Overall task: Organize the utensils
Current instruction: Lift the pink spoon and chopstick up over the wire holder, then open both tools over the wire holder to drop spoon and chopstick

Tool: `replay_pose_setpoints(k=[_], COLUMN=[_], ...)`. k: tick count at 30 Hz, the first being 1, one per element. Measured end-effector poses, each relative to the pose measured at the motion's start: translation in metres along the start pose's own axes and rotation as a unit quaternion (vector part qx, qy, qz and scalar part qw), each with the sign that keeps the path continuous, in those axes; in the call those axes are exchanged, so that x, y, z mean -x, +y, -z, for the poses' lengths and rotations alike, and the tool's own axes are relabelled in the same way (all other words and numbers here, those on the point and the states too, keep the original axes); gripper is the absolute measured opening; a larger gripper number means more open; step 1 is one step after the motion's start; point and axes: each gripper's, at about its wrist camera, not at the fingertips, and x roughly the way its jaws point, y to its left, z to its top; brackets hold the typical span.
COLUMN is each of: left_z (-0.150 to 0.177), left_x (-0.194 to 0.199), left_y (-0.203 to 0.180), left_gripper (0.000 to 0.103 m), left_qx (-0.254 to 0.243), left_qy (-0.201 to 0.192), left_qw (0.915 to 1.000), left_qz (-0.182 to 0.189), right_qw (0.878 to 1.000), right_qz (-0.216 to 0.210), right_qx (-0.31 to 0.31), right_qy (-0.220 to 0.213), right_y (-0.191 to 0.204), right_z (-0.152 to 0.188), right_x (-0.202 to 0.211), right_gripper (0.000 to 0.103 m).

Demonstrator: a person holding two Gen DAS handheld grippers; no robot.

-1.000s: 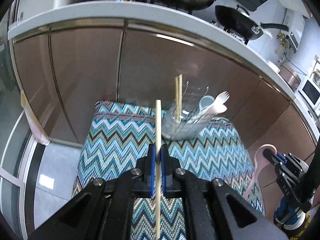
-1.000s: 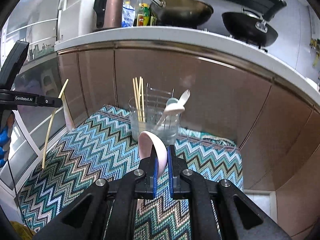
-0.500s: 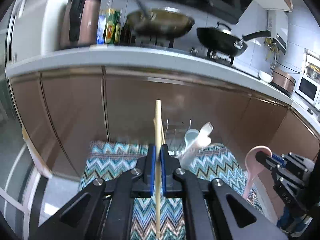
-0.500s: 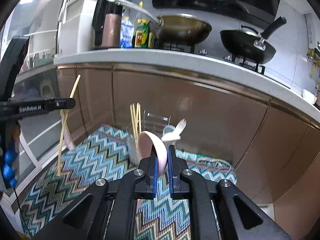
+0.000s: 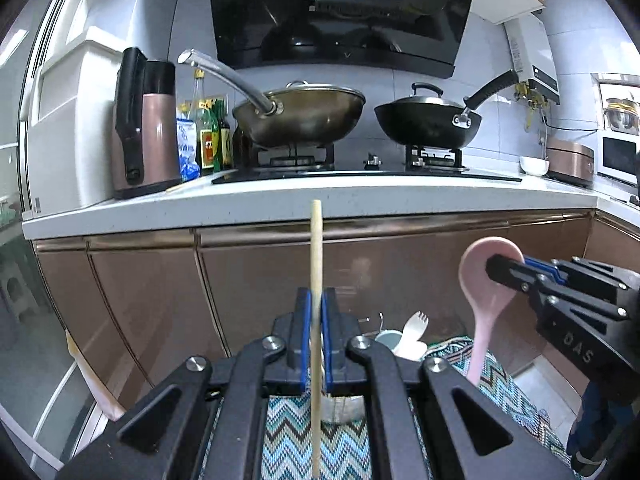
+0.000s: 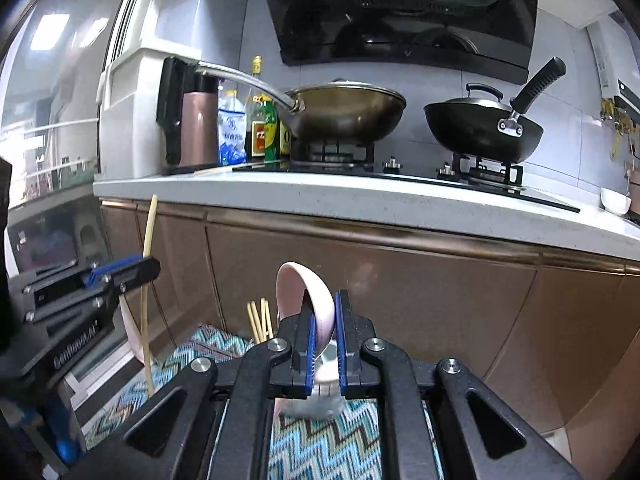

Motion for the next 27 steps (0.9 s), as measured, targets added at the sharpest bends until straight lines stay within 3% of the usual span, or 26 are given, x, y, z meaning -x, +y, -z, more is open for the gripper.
replay_pose_setpoints(k=[15, 27], left_z=[-0.013, 0.000], left_x=[-0.056, -0.118], left_y=[0.004, 0.005], left_gripper=[0.005, 0.005], left_qx=[0.027, 0.082], left_qy=[-0.018, -0.046], left_qw=[0.9994, 0.9952], left_qz=[-0.007, 0.029], right_qw=[0.998, 0.996], right_qz=[0.026, 0.044], right_qx=[-0.037, -0.035], right_qy=[-0.050, -0.072], right_y=[-0.019, -0.027], right_z=[-0.012, 0.007], right_x=[-0.045, -0.103], right_gripper=[0.008, 0.009])
